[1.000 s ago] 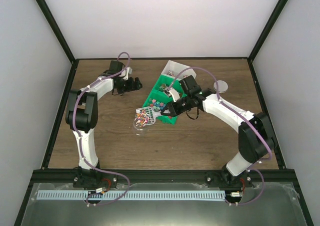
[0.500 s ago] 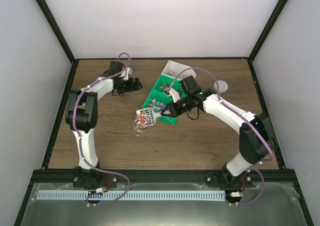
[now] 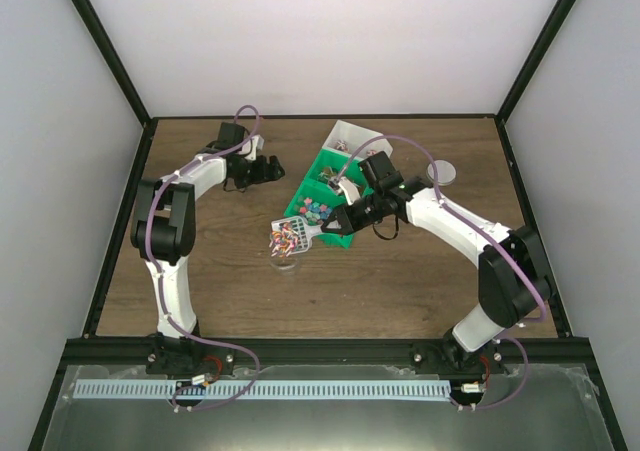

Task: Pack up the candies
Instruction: Place the fake candies in the packing bottle.

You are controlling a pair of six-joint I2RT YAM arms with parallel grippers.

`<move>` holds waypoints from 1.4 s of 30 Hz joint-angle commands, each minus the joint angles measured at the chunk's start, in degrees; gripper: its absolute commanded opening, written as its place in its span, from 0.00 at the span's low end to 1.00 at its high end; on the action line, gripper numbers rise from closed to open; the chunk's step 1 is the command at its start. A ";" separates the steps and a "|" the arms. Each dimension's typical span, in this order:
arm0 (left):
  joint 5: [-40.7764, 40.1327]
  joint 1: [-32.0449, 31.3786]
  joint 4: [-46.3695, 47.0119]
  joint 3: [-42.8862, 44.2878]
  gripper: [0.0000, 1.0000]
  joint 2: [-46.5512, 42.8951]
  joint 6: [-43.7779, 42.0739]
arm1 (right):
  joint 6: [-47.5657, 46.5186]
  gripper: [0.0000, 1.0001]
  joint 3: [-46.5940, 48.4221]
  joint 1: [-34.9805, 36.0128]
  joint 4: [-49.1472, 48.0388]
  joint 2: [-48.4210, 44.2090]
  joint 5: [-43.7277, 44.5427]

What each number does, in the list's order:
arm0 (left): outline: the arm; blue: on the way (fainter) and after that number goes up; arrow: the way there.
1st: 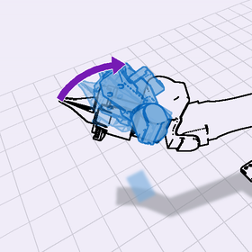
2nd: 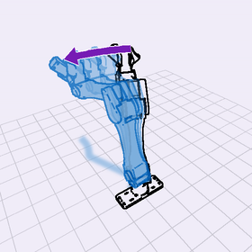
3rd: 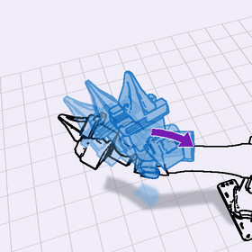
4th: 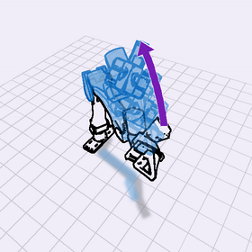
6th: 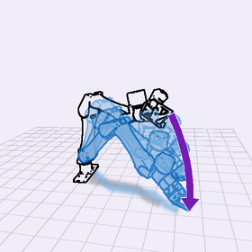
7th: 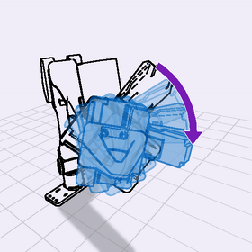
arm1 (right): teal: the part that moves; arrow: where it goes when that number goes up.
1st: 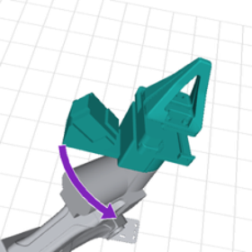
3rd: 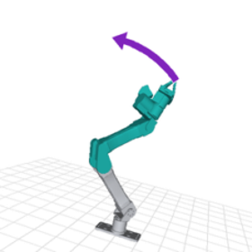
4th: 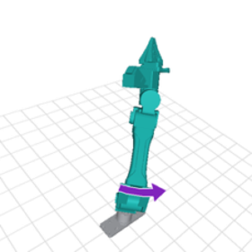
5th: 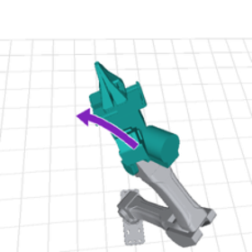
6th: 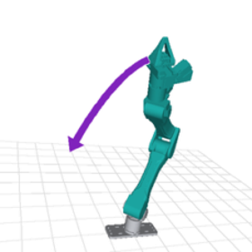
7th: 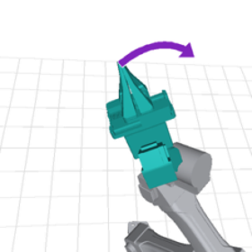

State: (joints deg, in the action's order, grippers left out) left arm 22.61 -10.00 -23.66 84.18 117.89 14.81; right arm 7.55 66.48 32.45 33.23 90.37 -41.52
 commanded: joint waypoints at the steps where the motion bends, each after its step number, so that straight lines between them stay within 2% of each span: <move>1: 0.94 0.42 0.54 -0.42 0.96 0.46 0.05 | -0.30 0.01 0.04 0.60 0.21 -2.21 -1.28; 12: 2.51 0.51 1.13 -0.18 0.96 0.95 1.11 | 0.18 0.01 -2.09 0.66 -0.13 -4.18 -1.30; 25: 3.08 0.51 1.16 0.23 0.96 1.94 1.06 | -1.52 0.01 -1.05 0.60 3.64 -5.39 3.77; 42: 3.62 0.60 0.98 0.98 0.96 3.21 0.84 | -1.59 0.01 -0.47 0.63 4.63 -7.05 2.75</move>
State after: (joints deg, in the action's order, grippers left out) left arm 25.17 -9.76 -23.20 84.20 119.24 15.88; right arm 6.44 64.05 32.45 37.91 85.62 -38.28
